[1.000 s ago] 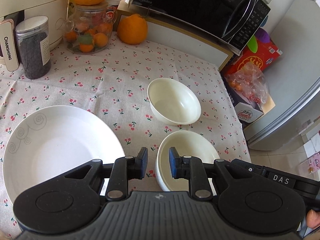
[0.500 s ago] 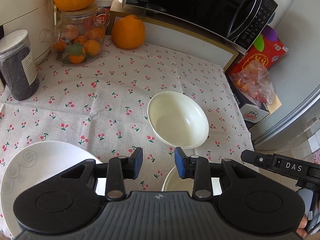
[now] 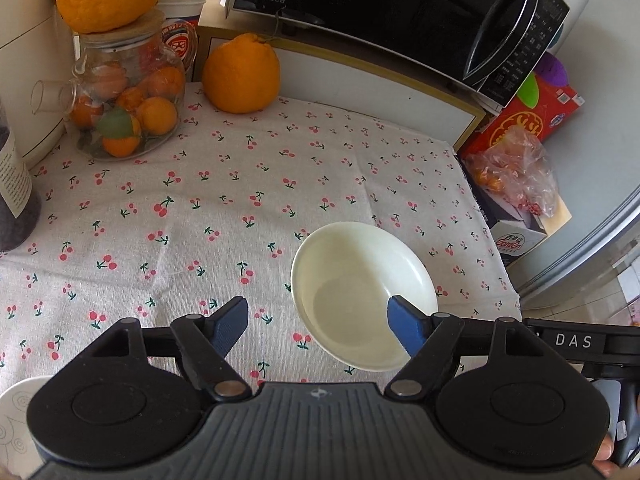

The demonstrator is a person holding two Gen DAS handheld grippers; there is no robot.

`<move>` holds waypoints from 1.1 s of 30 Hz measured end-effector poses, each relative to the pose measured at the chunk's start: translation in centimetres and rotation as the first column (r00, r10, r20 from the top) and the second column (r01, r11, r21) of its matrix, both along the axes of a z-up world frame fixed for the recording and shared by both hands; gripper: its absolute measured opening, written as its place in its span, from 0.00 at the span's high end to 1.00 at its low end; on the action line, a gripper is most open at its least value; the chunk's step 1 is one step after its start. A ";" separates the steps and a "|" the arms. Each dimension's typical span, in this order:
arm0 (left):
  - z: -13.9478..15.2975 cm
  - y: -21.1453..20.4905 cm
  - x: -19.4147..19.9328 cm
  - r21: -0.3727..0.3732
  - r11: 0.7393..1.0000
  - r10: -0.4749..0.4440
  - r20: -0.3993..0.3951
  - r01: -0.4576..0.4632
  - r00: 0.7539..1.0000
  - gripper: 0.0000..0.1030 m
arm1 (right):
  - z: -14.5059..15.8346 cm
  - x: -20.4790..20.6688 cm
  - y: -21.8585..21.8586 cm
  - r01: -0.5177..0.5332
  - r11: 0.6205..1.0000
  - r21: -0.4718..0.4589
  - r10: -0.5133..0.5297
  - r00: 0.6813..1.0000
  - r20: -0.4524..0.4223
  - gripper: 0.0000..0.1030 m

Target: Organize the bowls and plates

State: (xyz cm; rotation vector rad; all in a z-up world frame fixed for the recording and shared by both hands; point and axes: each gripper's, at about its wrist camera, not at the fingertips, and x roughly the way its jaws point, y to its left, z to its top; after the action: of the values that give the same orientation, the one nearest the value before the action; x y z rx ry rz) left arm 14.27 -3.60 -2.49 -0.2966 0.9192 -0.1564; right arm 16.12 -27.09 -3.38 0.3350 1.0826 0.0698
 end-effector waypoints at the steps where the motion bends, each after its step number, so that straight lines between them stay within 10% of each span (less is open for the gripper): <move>1: -0.1 0.0 0.2 0.003 1.000 0.002 -0.004 -0.002 1.000 0.28 | -0.1 0.3 0.0 -0.002 1.000 -0.003 0.002 1.000 0.000 0.34; 15: -1.4 -0.1 2.2 0.039 0.999 0.019 -0.031 -0.018 0.999 0.46 | -0.8 2.5 1.5 -0.057 0.998 0.018 0.056 0.998 0.031 0.35; 21: -1.9 0.2 2.4 -0.005 1.000 0.004 -0.045 -0.005 0.999 0.55 | -2.0 2.4 2.6 -0.076 0.997 0.023 0.076 0.997 0.003 0.76; 24: -2.3 0.3 2.6 -0.039 0.999 -0.024 -0.080 0.021 0.996 0.84 | -2.1 2.0 2.9 -0.085 0.996 0.018 0.085 0.996 0.017 0.91; 33: -0.8 -0.3 1.5 -0.015 0.999 -0.042 -0.018 0.042 0.999 0.91 | -0.7 0.9 2.8 -0.073 0.997 -0.004 0.073 0.995 0.074 0.93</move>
State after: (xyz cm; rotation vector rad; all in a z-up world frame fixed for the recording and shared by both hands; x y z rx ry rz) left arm 15.79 -3.95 -3.33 -0.2923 0.9427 -0.1992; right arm 17.02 -24.27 -4.12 0.2896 1.0213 0.1454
